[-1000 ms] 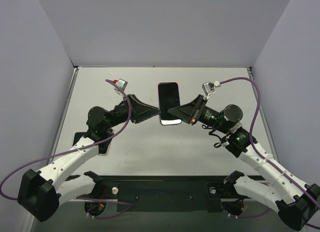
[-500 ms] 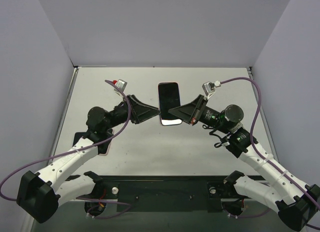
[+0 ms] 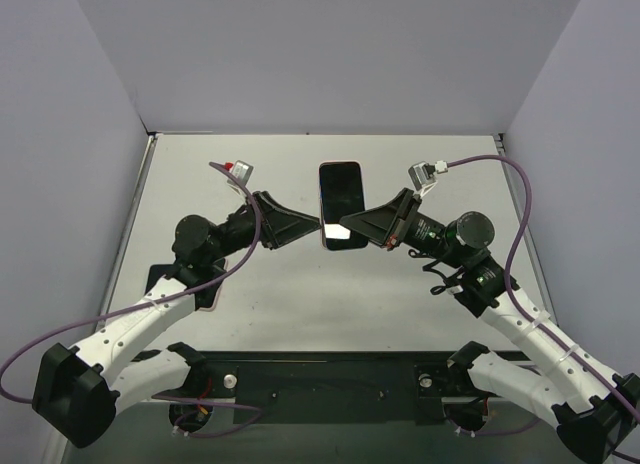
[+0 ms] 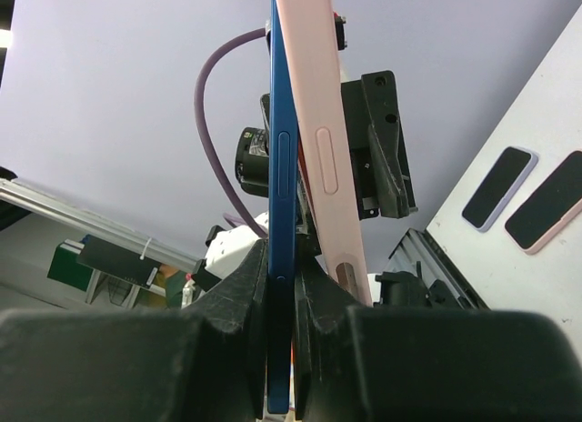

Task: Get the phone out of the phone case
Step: Remove the phone case from the phone, then place the phone case at the center of the board.

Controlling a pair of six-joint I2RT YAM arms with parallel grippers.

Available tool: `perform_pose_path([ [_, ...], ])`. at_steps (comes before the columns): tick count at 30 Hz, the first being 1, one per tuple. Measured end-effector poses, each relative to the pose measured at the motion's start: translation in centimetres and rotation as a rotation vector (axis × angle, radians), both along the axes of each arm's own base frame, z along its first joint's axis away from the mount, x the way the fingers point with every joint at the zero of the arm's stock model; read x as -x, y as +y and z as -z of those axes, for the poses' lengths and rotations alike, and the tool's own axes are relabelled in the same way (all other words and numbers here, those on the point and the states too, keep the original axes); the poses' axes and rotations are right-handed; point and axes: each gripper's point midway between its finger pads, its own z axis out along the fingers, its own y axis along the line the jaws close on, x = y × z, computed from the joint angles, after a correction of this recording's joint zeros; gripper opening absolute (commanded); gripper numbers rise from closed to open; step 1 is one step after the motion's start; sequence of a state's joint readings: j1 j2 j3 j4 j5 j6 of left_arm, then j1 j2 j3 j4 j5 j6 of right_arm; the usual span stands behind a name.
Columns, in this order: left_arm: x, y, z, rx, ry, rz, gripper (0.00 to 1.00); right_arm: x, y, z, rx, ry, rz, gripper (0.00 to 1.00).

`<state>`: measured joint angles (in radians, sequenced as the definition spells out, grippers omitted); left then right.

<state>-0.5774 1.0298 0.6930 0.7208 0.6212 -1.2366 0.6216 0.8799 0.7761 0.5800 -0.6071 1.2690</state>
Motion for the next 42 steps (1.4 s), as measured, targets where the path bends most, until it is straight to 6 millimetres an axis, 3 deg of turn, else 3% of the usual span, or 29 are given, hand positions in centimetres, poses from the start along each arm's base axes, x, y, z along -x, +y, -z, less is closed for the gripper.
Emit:
perform_pose_path([
  [6, 0.2, -0.7, 0.6, -0.015, 0.007, 0.012, 0.58, 0.0, 0.0, 0.0, -0.004, 0.009, -0.003, 0.0],
  [8, 0.2, -1.0, 0.9, -0.024, 0.018, 0.017, 0.53, 0.0, 0.0, 0.0, -0.004, 0.01, -0.004, 0.0],
  [12, -0.1, -1.4, 1.4, -0.043, 0.039, 0.009, 0.31, 0.0, 0.0, 0.0, -0.003, 0.01, -0.004, 0.0],
  [15, -0.7, -1.5, 1.6, -0.071, 0.05, -0.017, 0.05, -0.1, 0.0, 0.2, 0.005, 0.007, 0.002, 0.0],
  [20, -2.8, -1.3, 2.8, -0.138, 0.118, -0.12, 0.0, -0.1, 0.0, 1.5, 0.064, -0.002, 0.007, 0.0],
  [27, -6.1, 1.0, 7.8, -0.252, 0.3, -0.364, 0.0, 0.8, -1.7, 4.7, 0.262, -0.028, 0.064, 0.0],
  [30, -6.4, 1.4, 10.5, -0.281, 0.368, -0.412, 0.0, 0.8, -4.0, 5.4, 0.38, -0.065, 0.168, 0.0],
  [32, -6.1, 0.5, 12.4, -0.307, 0.414, -0.405, 0.0, 0.5, -5.9, 5.6, 0.449, -0.092, 0.263, 0.0],
  [34, -5.0, -1.3, 15.4, -0.353, 0.465, -0.379, 0.0, 0.1, -8.1, 6.1, 0.521, -0.105, 0.366, 0.0],
  [37, -1.6, -4.7, 20.2, -0.464, 0.535, -0.321, 0.0, -0.3, -11.0, 7.3, 0.613, -0.103, 0.493, 0.0],
  [42, 3.0, -8.8, 25.0, -0.567, 0.568, -0.275, 0.0, -0.8, -14.0, 9.9, 0.759, -0.066, 0.604, 0.0],
])
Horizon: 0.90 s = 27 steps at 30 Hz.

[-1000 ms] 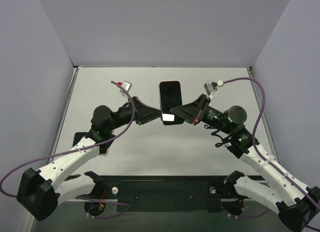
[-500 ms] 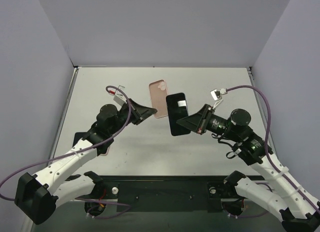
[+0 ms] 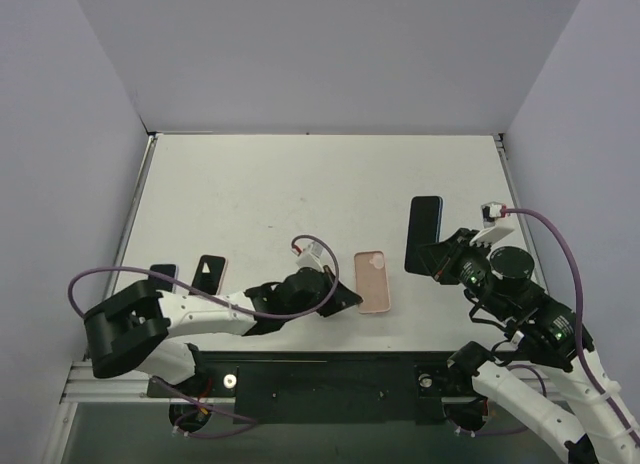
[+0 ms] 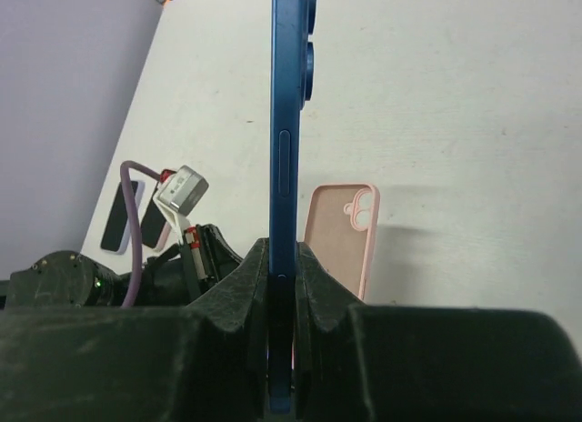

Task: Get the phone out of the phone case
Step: Place the phone case at the center of the board.

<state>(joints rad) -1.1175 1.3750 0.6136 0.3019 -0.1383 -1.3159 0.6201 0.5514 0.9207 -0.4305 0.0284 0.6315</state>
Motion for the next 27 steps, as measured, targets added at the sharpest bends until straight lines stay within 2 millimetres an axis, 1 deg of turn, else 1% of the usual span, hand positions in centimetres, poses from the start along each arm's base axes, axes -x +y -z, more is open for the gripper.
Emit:
perform_pose_path([
  [1, 0.5, -0.5, 1.0, -0.015, 0.012, 0.002, 0.0, 0.0, -0.3, 0.3, 0.016, 0.005, 0.012, 0.0],
  [3, 0.7, -1.3, 2.6, -0.035, 0.038, -0.007, 0.0, 0.1, -1.0, 0.7, 0.042, 0.01, 0.033, 0.0],
  [5, 0.6, -2.2, 3.9, -0.047, 0.061, -0.021, 0.0, 0.2, -1.5, 0.9, 0.058, 0.01, 0.044, 0.0],
  [8, 0.7, -3.5, 5.4, -0.066, 0.083, -0.032, 0.0, 0.4, -2.0, 0.9, 0.065, 0.002, 0.06, 0.0],
  [12, 1.5, -5.9, 6.1, -0.06, 0.096, -0.007, 0.0, 0.5, -2.4, 0.7, 0.064, -0.008, 0.07, 0.0],
  [18, 2.7, -10.2, 5.9, -0.031, 0.099, 0.037, 0.0, 0.6, -2.6, 0.8, 0.074, -0.006, 0.077, 0.0],
  [21, 3.5, -11.7, 5.8, -0.02, 0.107, 0.053, 0.11, 0.8, -2.9, 1.0, 0.083, -0.002, 0.08, 0.0],
  [22, 3.7, -12.2, 5.9, -0.017, 0.114, 0.058, 0.2, 0.8, -3.0, 1.1, 0.086, -0.001, 0.081, 0.0],
  [23, 4.0, -12.7, 6.0, -0.013, 0.127, 0.064, 0.25, 0.9, -3.0, 1.1, 0.089, -0.001, 0.082, 0.0],
  [24, 4.2, -13.0, 6.2, -0.011, 0.138, 0.07, 0.39, 0.9, -3.1, 1.2, 0.092, -0.001, 0.083, 0.0],
  [25, 4.6, -13.2, 6.6, -0.01, 0.161, 0.075, 0.47, 0.9, -3.1, 1.2, 0.093, -0.001, 0.083, 0.0],
  [26, 4.8, -13.2, 6.9, -0.014, 0.172, 0.079, 0.6, 0.9, -3.1, 1.2, 0.094, -0.001, 0.083, 0.0],
  [27, 5.0, -13.1, 7.3, -0.02, 0.192, 0.079, 0.66, 0.9, -3.1, 1.2, 0.095, -0.001, 0.083, 0.0],
])
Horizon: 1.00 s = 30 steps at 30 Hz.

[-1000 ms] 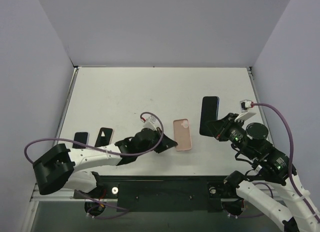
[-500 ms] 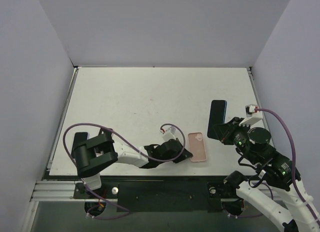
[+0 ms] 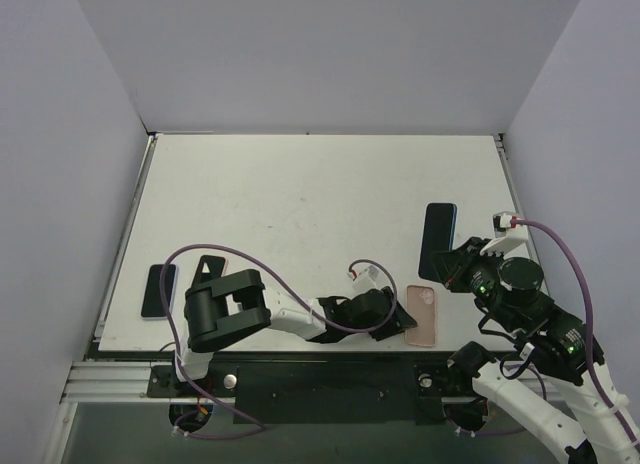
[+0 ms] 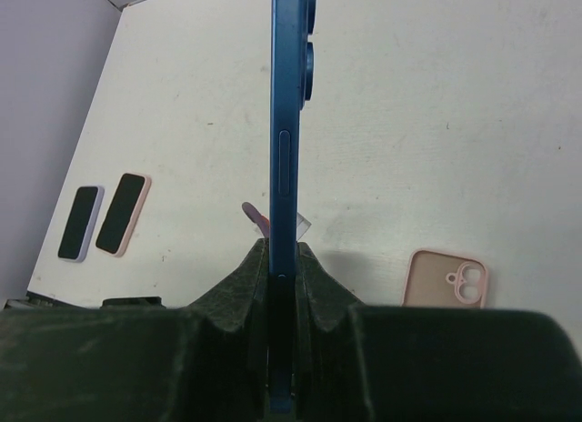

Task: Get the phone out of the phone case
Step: Place the phone case at the center of the board, then place the phone at the center of the board.

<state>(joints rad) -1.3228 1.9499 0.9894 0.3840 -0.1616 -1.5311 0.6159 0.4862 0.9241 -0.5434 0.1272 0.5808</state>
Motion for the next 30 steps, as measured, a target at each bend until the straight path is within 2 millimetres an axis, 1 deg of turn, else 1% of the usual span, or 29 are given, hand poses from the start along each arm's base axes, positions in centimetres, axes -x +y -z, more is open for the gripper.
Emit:
perform_pose_path([
  [1, 0.1, 0.2, 0.3, -0.007, 0.014, -0.001, 0.73, 0.0, 0.0, 0.0, 0.001, 0.0, 0.0, 0.0],
  [2, 0.2, 0.3, 0.5, -0.011, 0.025, -0.004, 0.76, 0.0, 0.0, 0.0, 0.003, -0.001, -0.001, 0.0],
  [4, 0.3, 0.5, 0.5, -0.002, 0.041, -0.014, 0.77, 0.0, 0.0, 0.0, 0.005, -0.002, -0.001, 0.0],
  [6, 0.2, 0.8, 0.1, 0.002, 0.044, -0.021, 0.77, 0.0, 0.0, 0.0, 0.007, -0.001, -0.002, 0.0],
  [9, 0.4, 1.8, 0.2, -0.009, 0.051, -0.026, 0.77, -0.1, 0.1, 0.2, 0.01, 0.004, -0.002, 0.0],
  [12, 0.4, 2.7, 0.2, -0.014, 0.056, -0.031, 0.72, -0.3, 0.2, 0.5, 0.019, 0.018, -0.002, 0.0],
  [14, 0.4, 3.6, 0.3, -0.02, 0.058, -0.036, 0.7, -0.5, 0.3, 0.7, 0.026, 0.028, -0.002, 0.0],
  [17, -0.1, 5.7, -0.1, -0.033, 0.036, -0.045, 0.7, -0.7, 0.4, 1.0, 0.035, 0.039, -0.001, 0.0],
  [19, -0.9, 7.0, -1.1, -0.037, -0.002, -0.056, 0.7, -0.8, 0.4, 1.1, 0.042, 0.044, 0.003, 0.0],
  [20, -1.4, 7.6, -1.9, -0.033, -0.026, -0.063, 0.71, -0.9, 0.4, 1.2, 0.048, 0.047, 0.004, 0.0],
  [23, -3.0, 9.5, -4.6, -0.023, -0.116, -0.082, 0.73, -1.4, 0.4, 1.7, 0.074, 0.061, 0.013, 0.0],
  [25, -4.0, 10.8, -6.9, -0.007, -0.186, -0.098, 0.73, -1.9, 0.3, 2.3, 0.098, 0.081, 0.022, 0.0],
  [28, -5.4, 13.2, -10.4, 0.036, -0.287, -0.12, 0.73, -3.2, -0.1, 4.1, 0.118, 0.139, 0.054, 0.0],
  [29, -5.9, 14.2, -11.1, 0.043, -0.312, -0.129, 0.73, -3.7, -0.1, 5.1, 0.119, 0.175, 0.053, 0.0],
  [30, -6.4, 15.3, -11.5, 0.043, -0.332, -0.14, 0.73, -4.2, -0.4, 5.7, 0.115, 0.194, 0.07, 0.0],
])
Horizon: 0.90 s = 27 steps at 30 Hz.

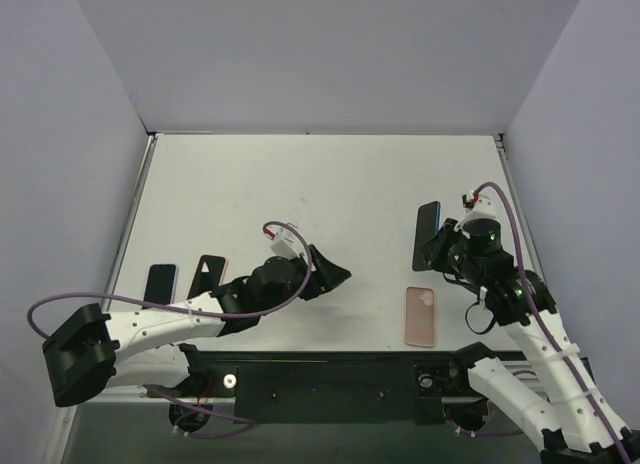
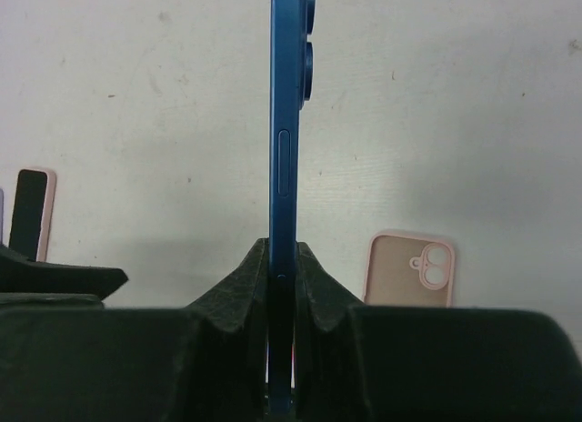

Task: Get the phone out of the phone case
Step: Place the phone at the center of the board.

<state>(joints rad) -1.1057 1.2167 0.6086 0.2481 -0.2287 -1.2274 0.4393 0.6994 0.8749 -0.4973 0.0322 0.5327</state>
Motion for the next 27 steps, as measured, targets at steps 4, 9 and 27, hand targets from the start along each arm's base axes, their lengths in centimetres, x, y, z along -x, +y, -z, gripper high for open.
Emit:
perform_pose_path([
  [4, -2.0, 4.3, 0.1, -0.042, -0.045, -0.055, 0.74, -2.0, -0.6, 3.8, -0.047, 0.147, 0.025, 0.0],
  [9, -2.7, 8.4, -1.3, -0.054, -0.111, -0.094, 0.75, -4.7, -0.8, 9.0, -0.174, 0.337, 0.014, 0.0],
  [27, -0.8, 10.0, -1.7, -0.01, -0.139, -0.027, 0.75, -8.5, -1.0, 18.4, -0.383, 0.579, -0.088, 0.02],
])
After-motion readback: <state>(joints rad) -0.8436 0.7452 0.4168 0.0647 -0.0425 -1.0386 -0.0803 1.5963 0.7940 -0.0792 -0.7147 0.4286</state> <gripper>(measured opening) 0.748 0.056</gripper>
